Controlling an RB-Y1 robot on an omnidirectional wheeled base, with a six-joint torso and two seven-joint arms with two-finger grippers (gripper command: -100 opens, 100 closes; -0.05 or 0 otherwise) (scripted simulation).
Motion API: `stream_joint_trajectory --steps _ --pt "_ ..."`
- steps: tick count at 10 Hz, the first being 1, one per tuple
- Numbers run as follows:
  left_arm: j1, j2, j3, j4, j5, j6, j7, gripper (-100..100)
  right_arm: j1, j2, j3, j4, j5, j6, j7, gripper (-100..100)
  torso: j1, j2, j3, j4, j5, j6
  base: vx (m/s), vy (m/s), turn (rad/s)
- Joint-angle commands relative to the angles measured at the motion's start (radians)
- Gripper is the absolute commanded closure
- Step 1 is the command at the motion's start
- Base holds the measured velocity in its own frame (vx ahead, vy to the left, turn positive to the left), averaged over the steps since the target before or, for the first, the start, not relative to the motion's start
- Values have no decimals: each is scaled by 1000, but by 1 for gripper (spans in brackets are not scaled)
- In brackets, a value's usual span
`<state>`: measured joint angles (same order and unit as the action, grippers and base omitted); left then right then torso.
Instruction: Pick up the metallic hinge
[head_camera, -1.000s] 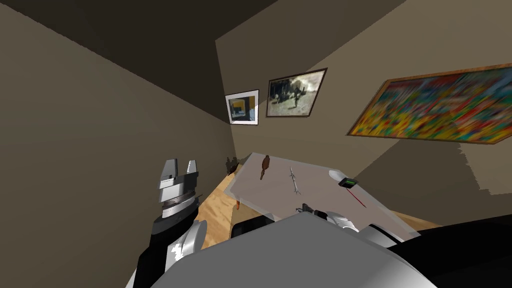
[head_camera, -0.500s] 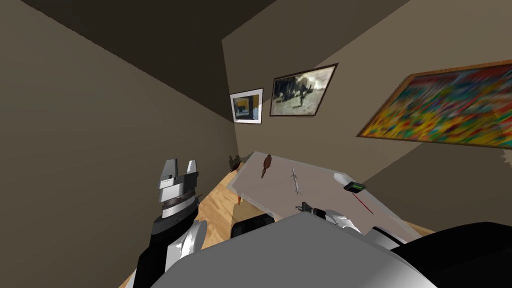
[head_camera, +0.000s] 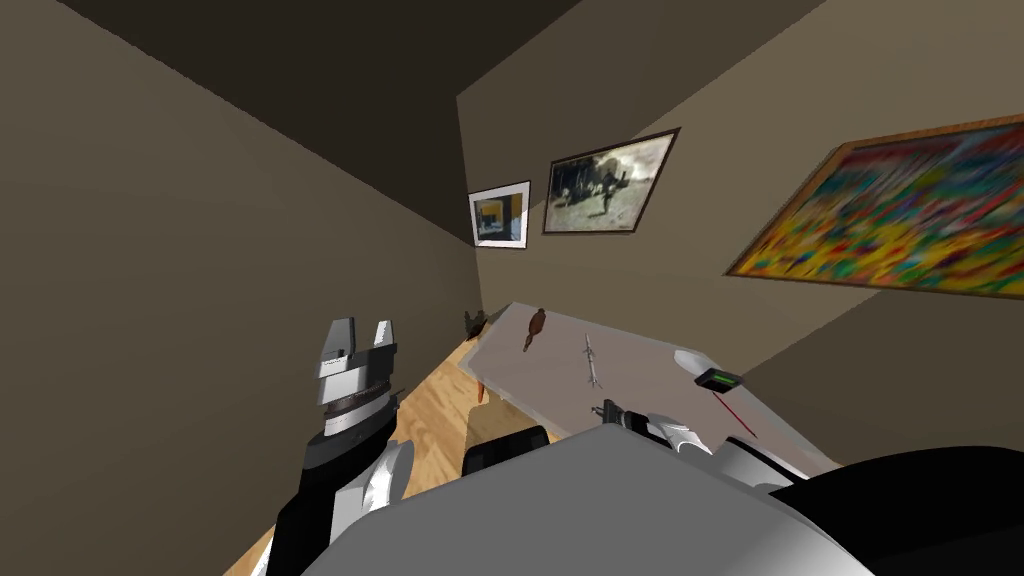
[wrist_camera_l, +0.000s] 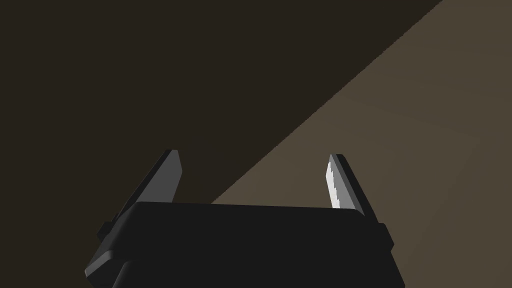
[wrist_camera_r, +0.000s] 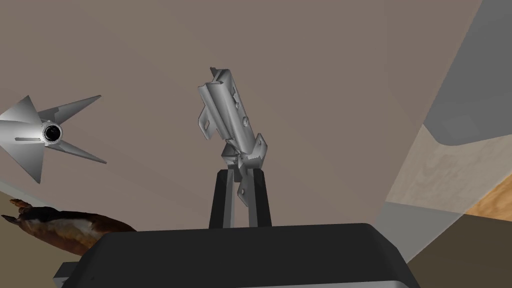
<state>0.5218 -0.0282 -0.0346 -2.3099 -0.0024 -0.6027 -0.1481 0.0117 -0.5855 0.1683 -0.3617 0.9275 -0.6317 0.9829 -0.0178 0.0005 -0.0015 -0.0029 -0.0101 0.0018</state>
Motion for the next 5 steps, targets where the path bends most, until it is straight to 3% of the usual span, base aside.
stream_joint_trajectory --steps 1,2,3,4,5 --pt "0 0 0 0 0 0 0 0 17 -6 12 -35 3 16 -27 100 0 0 0 0 0 0 -13 -6 -27" --pt "0 0 0 0 0 0 0 0 13 -25 58 -72 -49 60 -66 100 2 -3 -1 0 0 0 -116 -29 347" --pt "0 0 0 0 0 0 0 0 13 -25 74 -72 -55 75 -86 100 1 1 1 1 0 -3 -135 -50 229" --pt "0 0 0 0 0 0 0 0 13 -25 74 -91 -55 75 -86 100 0 3 2 1 0 -1 -71 -30 2" --pt "0 0 0 0 0 0 0 0 10 -45 122 -110 -101 130 -144 100 0 0 0 0 0 0 -152 -36 322"
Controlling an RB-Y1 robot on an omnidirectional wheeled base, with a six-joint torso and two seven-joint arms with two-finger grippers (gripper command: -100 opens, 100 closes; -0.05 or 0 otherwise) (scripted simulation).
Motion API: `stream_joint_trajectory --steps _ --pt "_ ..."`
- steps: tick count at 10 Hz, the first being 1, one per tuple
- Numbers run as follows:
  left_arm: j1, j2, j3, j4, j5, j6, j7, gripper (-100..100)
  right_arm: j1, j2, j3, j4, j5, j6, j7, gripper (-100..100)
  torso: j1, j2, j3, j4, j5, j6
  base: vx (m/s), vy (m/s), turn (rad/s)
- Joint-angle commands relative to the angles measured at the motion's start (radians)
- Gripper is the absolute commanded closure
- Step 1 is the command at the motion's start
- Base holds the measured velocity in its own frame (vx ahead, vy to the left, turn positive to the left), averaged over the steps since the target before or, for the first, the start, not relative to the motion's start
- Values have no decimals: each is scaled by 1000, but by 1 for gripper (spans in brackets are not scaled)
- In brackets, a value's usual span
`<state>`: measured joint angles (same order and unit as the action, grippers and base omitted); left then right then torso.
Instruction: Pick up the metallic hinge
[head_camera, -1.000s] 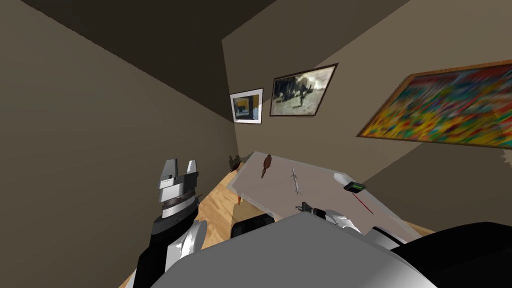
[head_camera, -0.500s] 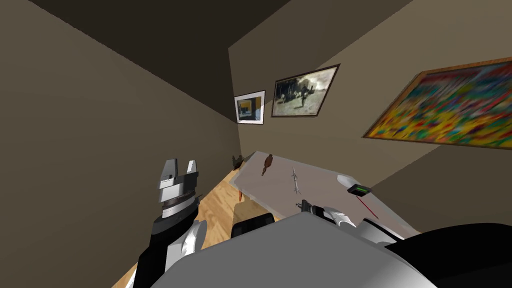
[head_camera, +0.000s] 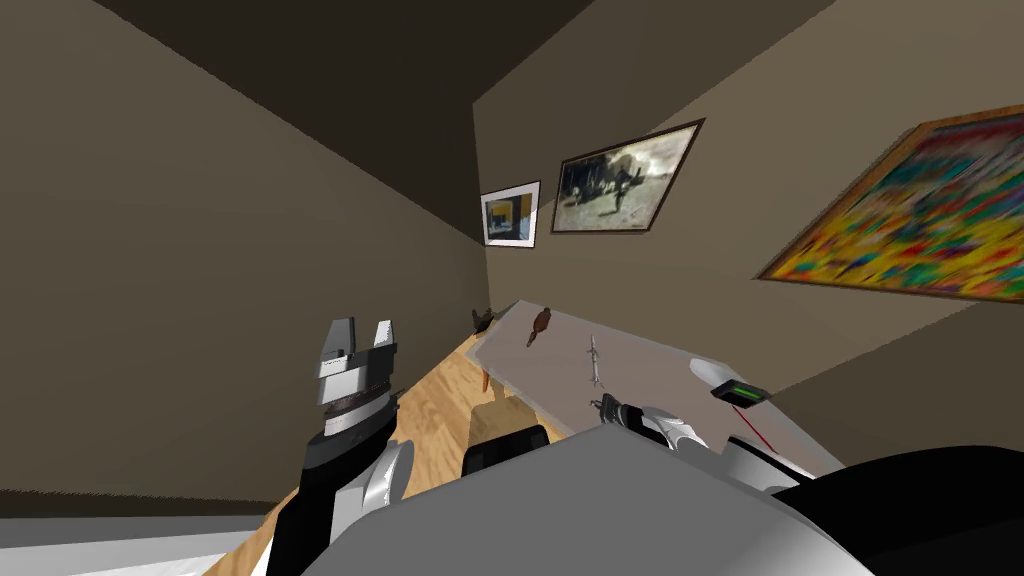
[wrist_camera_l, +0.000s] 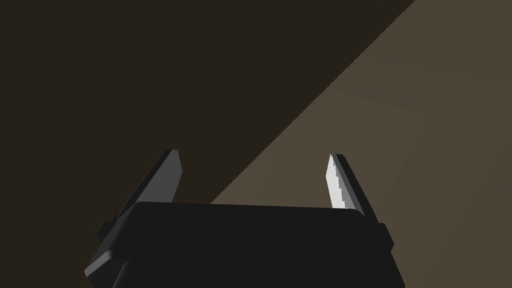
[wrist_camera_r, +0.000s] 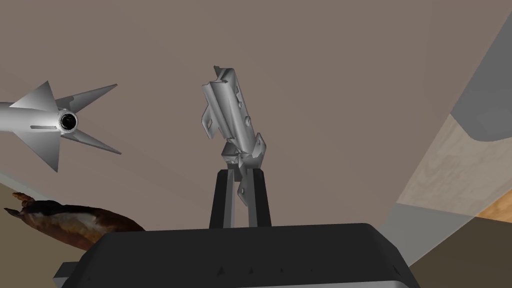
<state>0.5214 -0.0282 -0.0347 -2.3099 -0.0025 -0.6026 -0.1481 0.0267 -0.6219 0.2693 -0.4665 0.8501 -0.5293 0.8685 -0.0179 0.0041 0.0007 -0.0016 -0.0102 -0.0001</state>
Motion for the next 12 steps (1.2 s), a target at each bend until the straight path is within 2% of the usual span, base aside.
stream_joint_trajectory --steps 1,2,3,4,5,6,7,8,9,10,11,12 --pt "0 0 0 0 0 0 0 0 -5 -9 36 -5 -36 33 -30 100 0 0 0 0 0 0 -149 -34 229" --pt "0 0 0 0 0 0 0 0 -9 -28 73 -43 -73 73 -72 100 0 1 0 0 0 2 -171 -26 380" --pt "0 0 0 0 0 0 0 0 -9 -28 98 -43 -93 93 -88 100 1 2 1 1 0 0 -148 -37 220" --pt "0 0 0 0 0 0 0 0 -12 -48 133 -80 -127 129 -127 100 0 1 1 0 0 2 -203 -58 359" --pt "0 0 0 0 0 0 0 0 -12 -48 161 -80 -151 153 -147 100 -2 4 2 1 0 1 -176 -54 196" --pt "0 0 0 0 0 0 0 0 -16 -67 196 -118 -183 188 -191 100 -2 3 2 0 -1 3 -186 -13 340" --pt "0 0 0 0 0 0 0 0 -16 -67 223 -118 -209 212 -205 100 0 3 2 1 -1 1 -158 -14 200" --pt "0 0 0 0 0 0 0 0 -19 -87 254 -155 -241 241 -239 100 0 2 1 0 0 3 -191 -27 335" --pt "0 0 0 0 0 0 0 0 -19 -87 280 -155 -267 266 -261 100 -1 3 2 1 -1 1 -165 -18 221" --pt "0 0 0 0 0 0 0 0 -22 -107 311 -193 -300 295 -289 100 -1 2 1 0 -1 3 -218 -7 354" --pt "0 0 0 0 0 0 0 0 -22 -107 340 -193 -325 323 -316 100 0 5 3 1 -1 2 -184 7 207" --pt "0 0 0 0 0 0 0 0 -22 -107 348 -193 -325 332 -322 100 0 4 2 0 -1 4 -64 9 -14"
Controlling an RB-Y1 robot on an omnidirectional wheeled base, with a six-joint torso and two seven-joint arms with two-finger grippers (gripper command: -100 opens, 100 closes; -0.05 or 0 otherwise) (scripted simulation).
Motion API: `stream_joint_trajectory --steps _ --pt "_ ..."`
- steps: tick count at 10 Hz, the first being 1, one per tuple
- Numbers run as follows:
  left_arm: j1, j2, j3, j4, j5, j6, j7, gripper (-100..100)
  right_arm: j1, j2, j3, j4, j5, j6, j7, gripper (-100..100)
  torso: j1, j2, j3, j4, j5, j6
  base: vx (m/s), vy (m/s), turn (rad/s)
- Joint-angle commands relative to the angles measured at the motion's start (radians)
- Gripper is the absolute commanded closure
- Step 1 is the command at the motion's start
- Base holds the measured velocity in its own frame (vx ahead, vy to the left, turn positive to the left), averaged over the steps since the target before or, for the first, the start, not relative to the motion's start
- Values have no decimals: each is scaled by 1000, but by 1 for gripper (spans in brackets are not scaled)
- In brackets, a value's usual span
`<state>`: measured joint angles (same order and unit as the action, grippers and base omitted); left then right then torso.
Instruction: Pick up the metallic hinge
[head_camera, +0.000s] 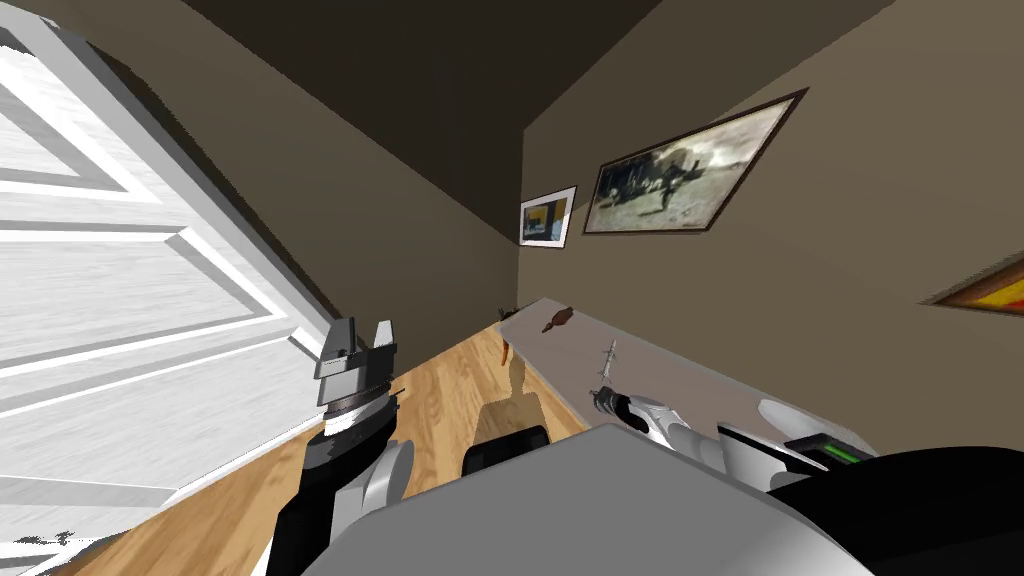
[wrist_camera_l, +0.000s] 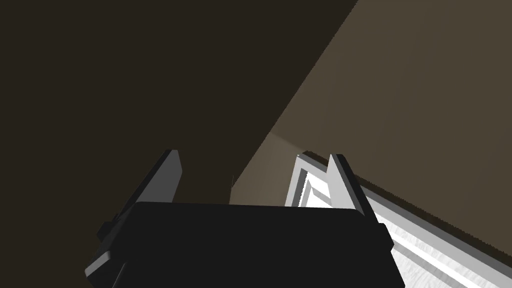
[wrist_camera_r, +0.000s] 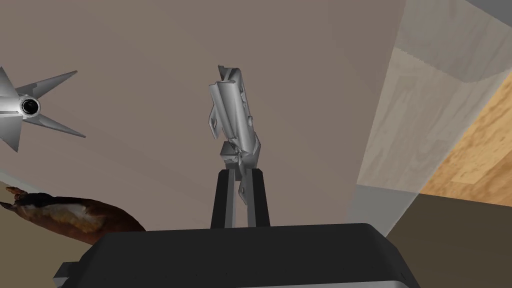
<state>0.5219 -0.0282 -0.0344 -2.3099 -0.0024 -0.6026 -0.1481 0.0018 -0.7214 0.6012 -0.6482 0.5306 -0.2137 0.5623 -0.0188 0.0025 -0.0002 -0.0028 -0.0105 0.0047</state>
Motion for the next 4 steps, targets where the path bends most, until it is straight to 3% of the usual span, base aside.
stream_joint_trajectory --steps 1,2,3,4 --pt "0 0 0 0 0 0 0 0 -1 -27 50 -49 -50 50 -50 100 0 0 0 0 0 0 -129 4 317" --pt "0 0 0 0 0 0 0 0 -1 -27 77 -49 -63 75 -73 100 0 1 1 1 -1 -3 -139 -6 242" --pt "0 0 0 0 0 0 0 0 -1 -22 56 -40 -50 53 -50 100 0 1 1 1 -1 -1 -50 -1 26" --pt "0 0 0 0 0 0 0 0 -2 -22 60 -42 -53 59 -56 0 -1 -2 -1 0 0 -1 -10 1 -6"
